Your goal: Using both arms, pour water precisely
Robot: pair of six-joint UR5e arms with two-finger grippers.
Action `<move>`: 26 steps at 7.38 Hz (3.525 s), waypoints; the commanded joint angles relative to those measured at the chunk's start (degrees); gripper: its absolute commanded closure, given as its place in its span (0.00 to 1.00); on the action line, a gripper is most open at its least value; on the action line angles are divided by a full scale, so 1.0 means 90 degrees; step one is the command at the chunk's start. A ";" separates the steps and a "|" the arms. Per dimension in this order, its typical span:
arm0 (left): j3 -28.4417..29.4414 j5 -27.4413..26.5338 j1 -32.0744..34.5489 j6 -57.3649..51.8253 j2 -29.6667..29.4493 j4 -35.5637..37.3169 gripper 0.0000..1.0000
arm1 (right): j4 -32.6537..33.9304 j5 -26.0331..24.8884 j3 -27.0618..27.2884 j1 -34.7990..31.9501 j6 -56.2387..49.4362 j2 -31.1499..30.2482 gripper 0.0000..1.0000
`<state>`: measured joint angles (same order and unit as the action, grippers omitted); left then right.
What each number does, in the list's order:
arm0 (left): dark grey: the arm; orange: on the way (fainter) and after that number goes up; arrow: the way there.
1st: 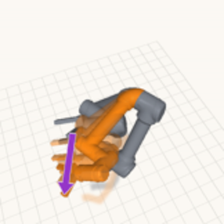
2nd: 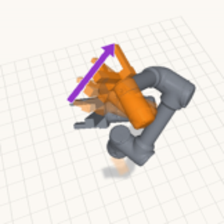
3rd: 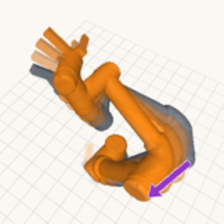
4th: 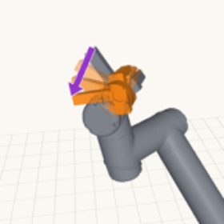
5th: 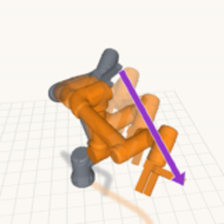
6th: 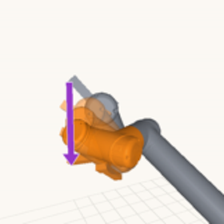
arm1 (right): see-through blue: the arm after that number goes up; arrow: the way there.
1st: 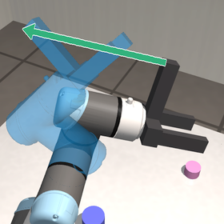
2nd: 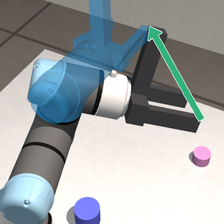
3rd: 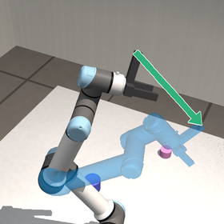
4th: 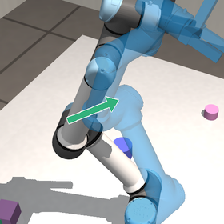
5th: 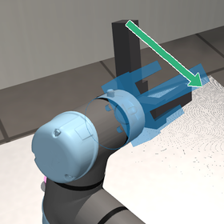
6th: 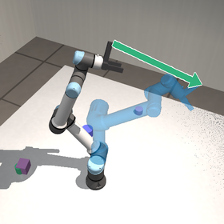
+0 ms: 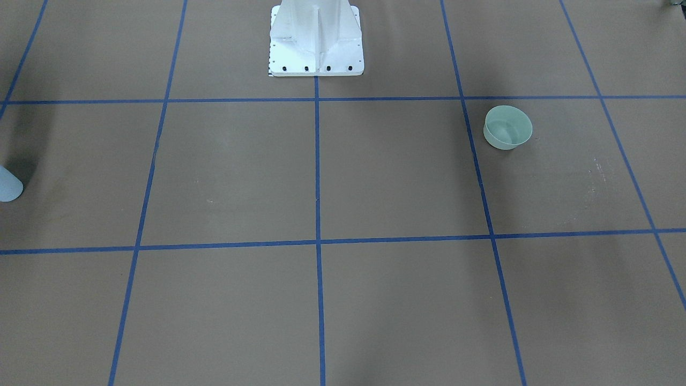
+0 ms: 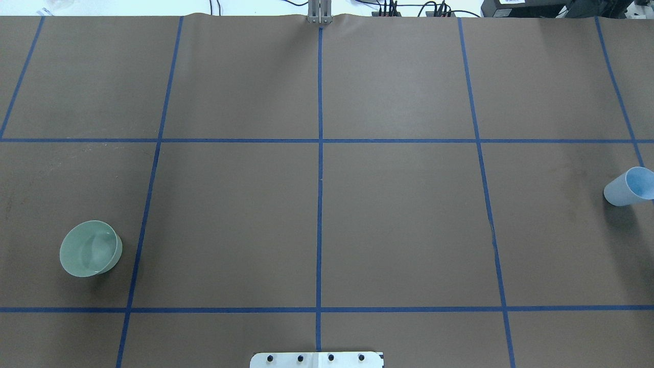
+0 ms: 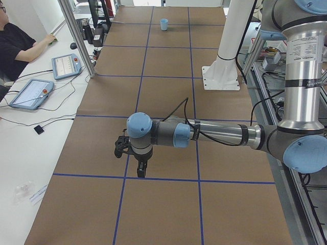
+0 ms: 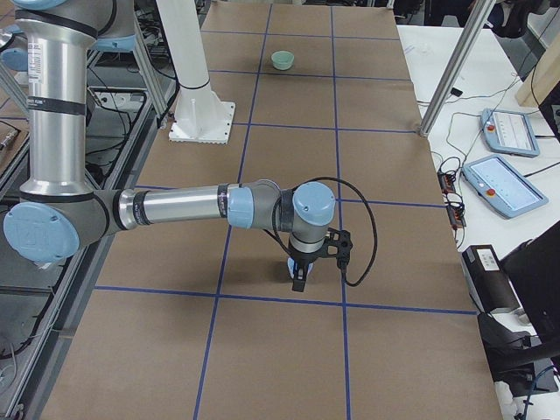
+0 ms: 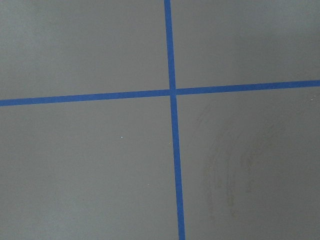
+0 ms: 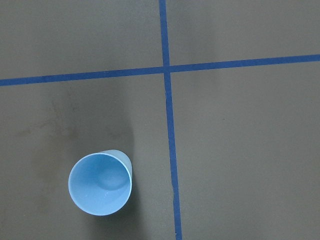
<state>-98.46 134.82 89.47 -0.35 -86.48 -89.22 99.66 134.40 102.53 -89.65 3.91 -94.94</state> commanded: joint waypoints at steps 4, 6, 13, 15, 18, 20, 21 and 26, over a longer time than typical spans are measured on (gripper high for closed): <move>0.0032 0.0058 0.0019 0.0000 0.0068 -0.0018 0.00 | -0.0009 0.0008 0.0014 0.0000 -0.0034 0.0002 0.00; -0.0037 0.0088 -0.0009 0.0058 0.0137 -0.0154 0.00 | -0.0009 0.0028 0.0063 0.0000 -0.0034 0.0012 0.00; -0.0026 0.0623 -0.0117 0.1412 -0.0098 -0.0563 0.00 | -0.0018 0.0018 0.0219 0.0000 -0.0034 0.0002 0.00; -0.0105 0.0654 -0.0826 0.2775 -0.0195 -0.1381 0.00 | -0.0018 0.0018 0.0229 0.0000 -0.0034 -0.0007 0.00; -0.0154 0.0538 -0.1988 0.5286 0.0029 -0.3235 0.00 | -0.0018 0.0018 0.0239 0.0000 -0.0034 0.0002 0.00; -0.0173 -0.0279 -0.2984 0.5984 0.0515 -0.4397 0.01 | -0.0018 0.0018 0.0239 0.0000 -0.0034 -0.0007 0.00; -0.0203 -0.0409 -0.3404 0.5986 0.0721 -0.4644 0.01 | -0.0018 0.0018 0.0239 0.0000 -0.0034 -0.0007 0.00; -0.0349 -0.0498 -0.4549 0.6142 0.1143 -0.5438 0.01 | -0.0009 0.0018 0.0229 0.0000 -0.0034 -0.0027 0.00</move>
<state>-101.18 130.33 50.73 54.89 -76.31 -137.79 99.56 134.56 104.63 -89.65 3.60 -95.14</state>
